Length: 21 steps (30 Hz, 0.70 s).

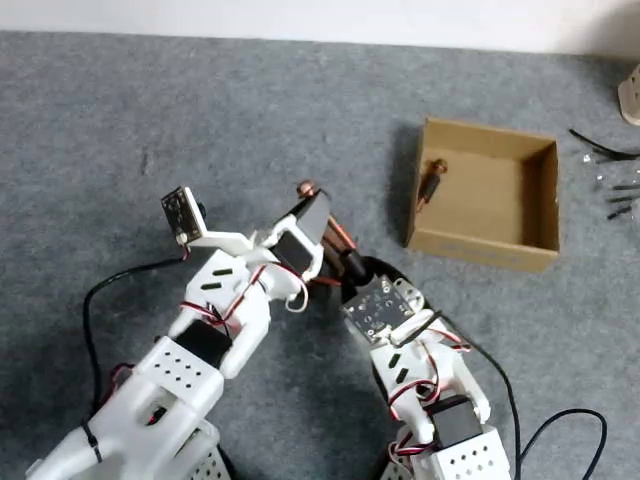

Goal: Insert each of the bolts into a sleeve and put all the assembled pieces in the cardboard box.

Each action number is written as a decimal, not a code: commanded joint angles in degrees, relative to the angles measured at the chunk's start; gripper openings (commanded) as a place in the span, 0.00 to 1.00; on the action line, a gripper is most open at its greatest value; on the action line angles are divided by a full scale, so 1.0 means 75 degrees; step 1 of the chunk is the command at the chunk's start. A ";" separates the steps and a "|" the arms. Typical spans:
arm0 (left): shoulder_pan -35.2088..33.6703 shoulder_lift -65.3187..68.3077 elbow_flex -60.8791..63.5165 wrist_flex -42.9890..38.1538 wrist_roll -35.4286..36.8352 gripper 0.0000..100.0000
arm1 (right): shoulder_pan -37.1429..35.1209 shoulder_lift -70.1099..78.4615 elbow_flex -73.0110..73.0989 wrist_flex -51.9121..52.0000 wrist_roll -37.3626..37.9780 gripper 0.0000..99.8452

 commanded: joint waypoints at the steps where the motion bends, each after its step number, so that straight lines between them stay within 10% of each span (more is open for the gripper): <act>1: 0.0451 -0.0240 -0.0064 0.0176 0.0000 0.01 | -0.0064 -0.0100 0.0709 -0.0193 -0.0023 0.01; 21: 0.0287 -0.0287 0.0193 0.0434 0.0000 0.01 | 0.0088 -0.0111 0.0709 -0.0229 -0.0023 0.01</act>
